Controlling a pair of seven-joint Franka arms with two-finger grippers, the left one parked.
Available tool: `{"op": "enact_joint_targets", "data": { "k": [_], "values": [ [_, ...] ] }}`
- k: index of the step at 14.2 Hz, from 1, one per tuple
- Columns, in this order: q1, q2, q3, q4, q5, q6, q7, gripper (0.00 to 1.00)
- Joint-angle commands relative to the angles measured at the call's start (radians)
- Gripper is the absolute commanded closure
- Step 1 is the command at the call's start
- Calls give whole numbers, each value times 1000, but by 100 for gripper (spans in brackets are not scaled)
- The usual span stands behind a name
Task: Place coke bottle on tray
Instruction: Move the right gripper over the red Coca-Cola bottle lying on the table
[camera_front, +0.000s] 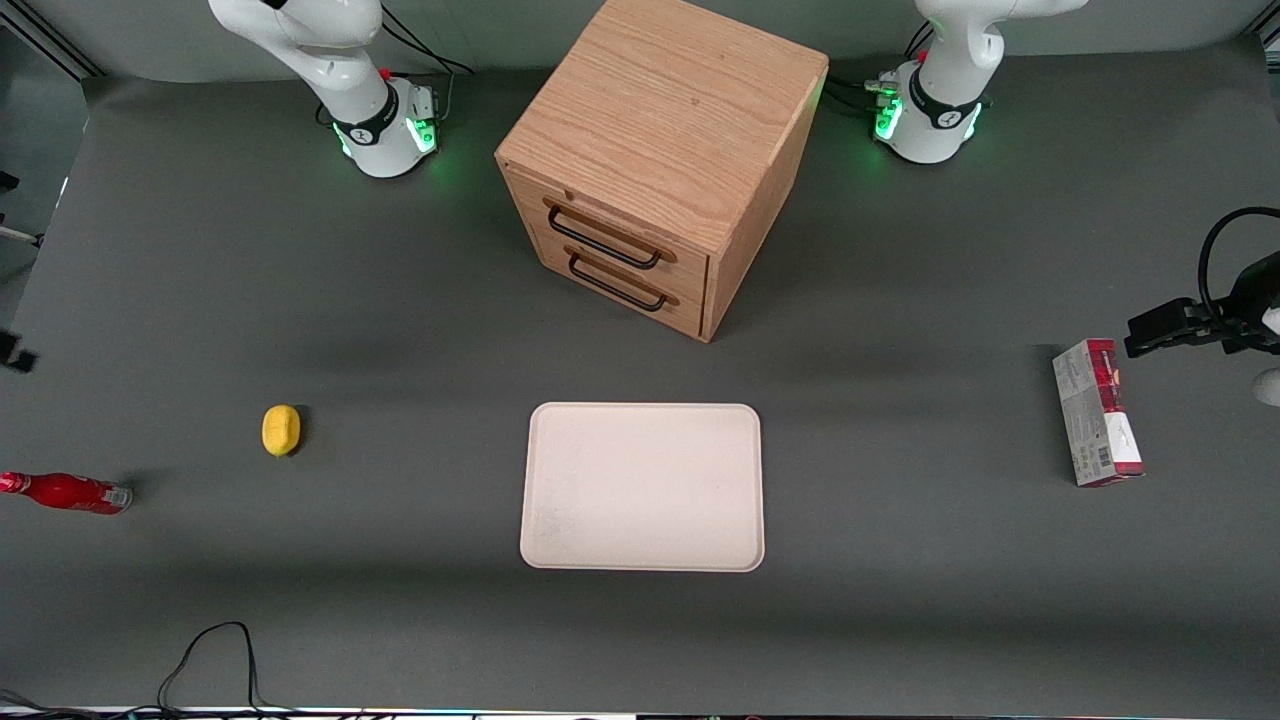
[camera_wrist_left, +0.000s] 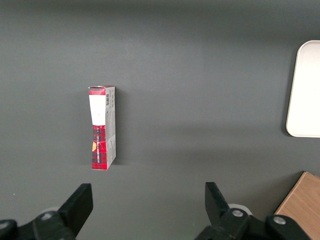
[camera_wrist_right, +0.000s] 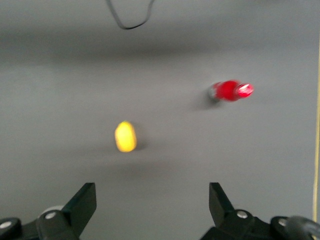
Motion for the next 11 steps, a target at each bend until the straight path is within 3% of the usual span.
{"op": "enact_joint_targets", "data": {
  "k": [1,6,11],
  "values": [
    [-97,245,13,313,40,-48,-124,0],
    [-296,367,170,335,37,123,-209,0],
    [-301,401,165,334,33,150,-207,0]
  ]
}}
